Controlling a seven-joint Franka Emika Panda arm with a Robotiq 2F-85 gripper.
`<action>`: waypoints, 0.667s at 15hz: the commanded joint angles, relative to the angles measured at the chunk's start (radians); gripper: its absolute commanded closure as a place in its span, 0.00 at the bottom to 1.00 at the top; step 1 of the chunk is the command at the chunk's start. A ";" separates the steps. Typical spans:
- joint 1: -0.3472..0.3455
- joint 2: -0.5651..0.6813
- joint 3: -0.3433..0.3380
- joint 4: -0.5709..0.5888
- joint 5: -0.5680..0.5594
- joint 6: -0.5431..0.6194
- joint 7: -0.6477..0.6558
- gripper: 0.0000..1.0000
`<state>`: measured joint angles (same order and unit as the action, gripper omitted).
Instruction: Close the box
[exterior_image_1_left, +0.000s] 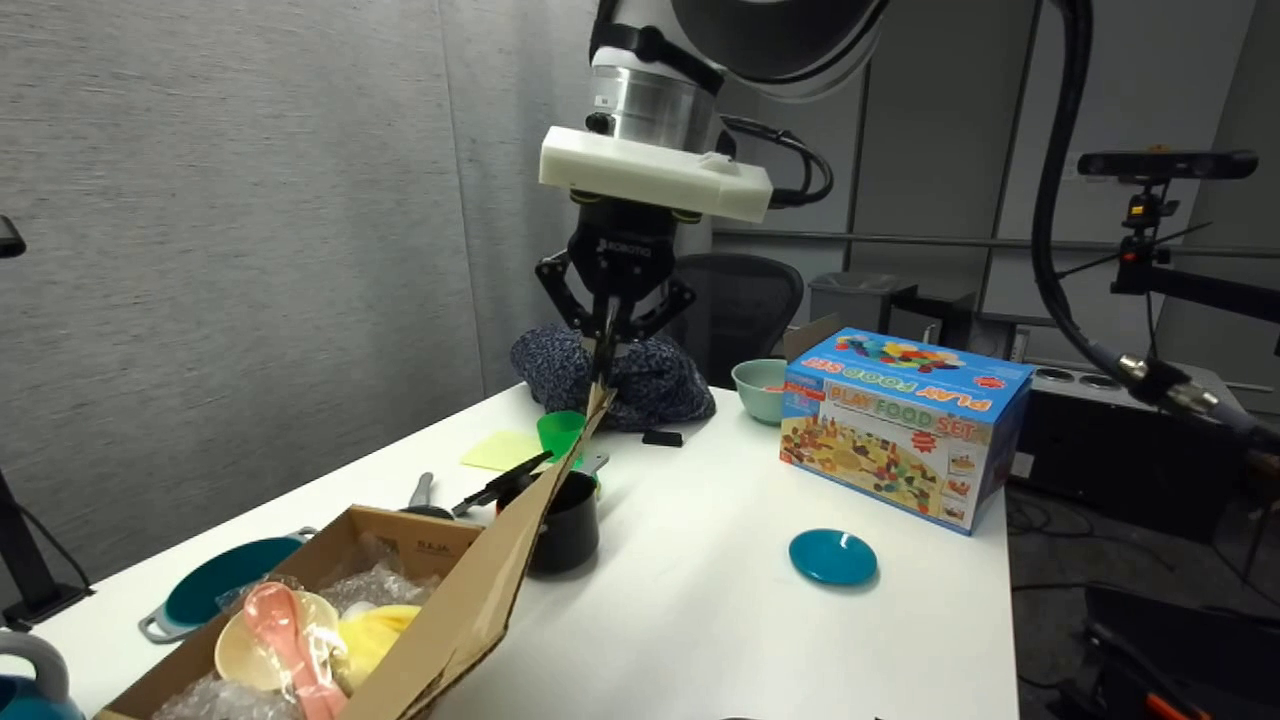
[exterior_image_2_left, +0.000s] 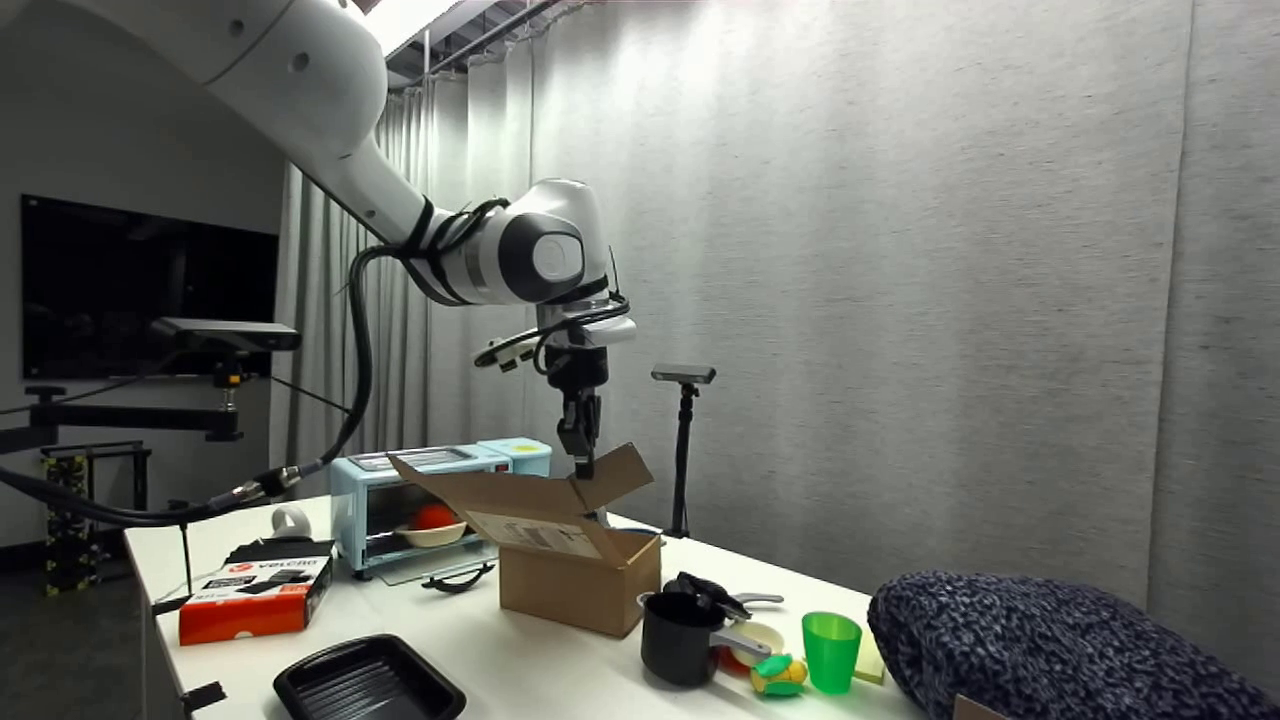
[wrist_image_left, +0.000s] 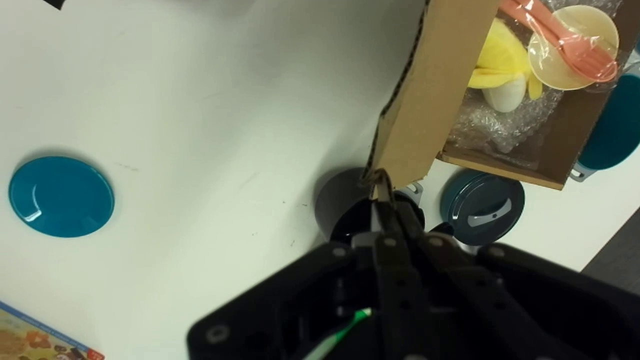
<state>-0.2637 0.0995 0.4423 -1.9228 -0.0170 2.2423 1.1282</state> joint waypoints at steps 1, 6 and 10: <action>0.180 0.021 -0.179 0.019 -0.005 0.017 0.026 0.99; 0.297 0.076 -0.283 0.072 -0.006 0.000 0.045 0.99; 0.340 0.112 -0.327 0.114 -0.011 0.033 0.074 0.99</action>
<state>0.0303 0.1622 0.1575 -1.8756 -0.0180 2.2435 1.1667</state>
